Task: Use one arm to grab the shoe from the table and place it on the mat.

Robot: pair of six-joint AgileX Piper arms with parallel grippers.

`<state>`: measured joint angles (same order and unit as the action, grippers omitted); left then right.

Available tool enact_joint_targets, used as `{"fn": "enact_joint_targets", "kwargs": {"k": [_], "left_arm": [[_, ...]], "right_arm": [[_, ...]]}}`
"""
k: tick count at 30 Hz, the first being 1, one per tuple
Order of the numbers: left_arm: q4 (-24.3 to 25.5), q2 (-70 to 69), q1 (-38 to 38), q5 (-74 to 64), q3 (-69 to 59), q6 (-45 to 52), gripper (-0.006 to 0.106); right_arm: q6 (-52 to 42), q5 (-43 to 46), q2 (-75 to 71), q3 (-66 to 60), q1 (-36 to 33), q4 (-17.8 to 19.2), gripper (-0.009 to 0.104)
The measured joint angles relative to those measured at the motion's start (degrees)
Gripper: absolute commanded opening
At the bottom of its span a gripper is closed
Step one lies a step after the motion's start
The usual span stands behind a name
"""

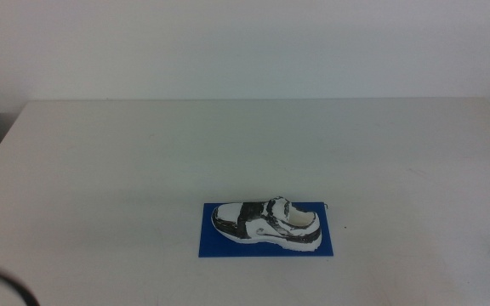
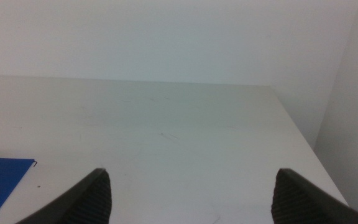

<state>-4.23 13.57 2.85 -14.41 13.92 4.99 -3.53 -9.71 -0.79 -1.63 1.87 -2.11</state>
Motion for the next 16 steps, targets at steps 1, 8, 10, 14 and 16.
{"fn": "enact_joint_targets", "kwargs": {"k": [1, 8, 10, 14, 16], "left_arm": [[-0.12, -1.95, 0.00, 1.66, -2.71, 0.46, 0.090], [-0.13, -12.01, 0.12, 7.39, -15.11, 0.87, 0.090], [0.12, -13.73, 0.12, 6.97, -15.50, 0.88, 0.090], [1.24, -14.22, 0.12, 6.25, -15.56, 0.88, 0.090], [1.49, -14.22, 0.12, 6.11, -15.56, 0.93, 0.090]], "right_arm": [[0.00, 0.00, 0.00, 0.00, 0.00, 0.00, 0.066], [0.00, 0.00, 0.00, 0.00, 0.00, 0.00, 0.066], [0.00, 0.00, 0.00, 0.00, 0.00, 0.00, 0.066], [0.00, 0.00, 0.00, 0.00, 0.00, 0.00, 0.066], [0.00, 0.00, 0.00, 0.00, 0.00, 0.00, 0.066]]}}
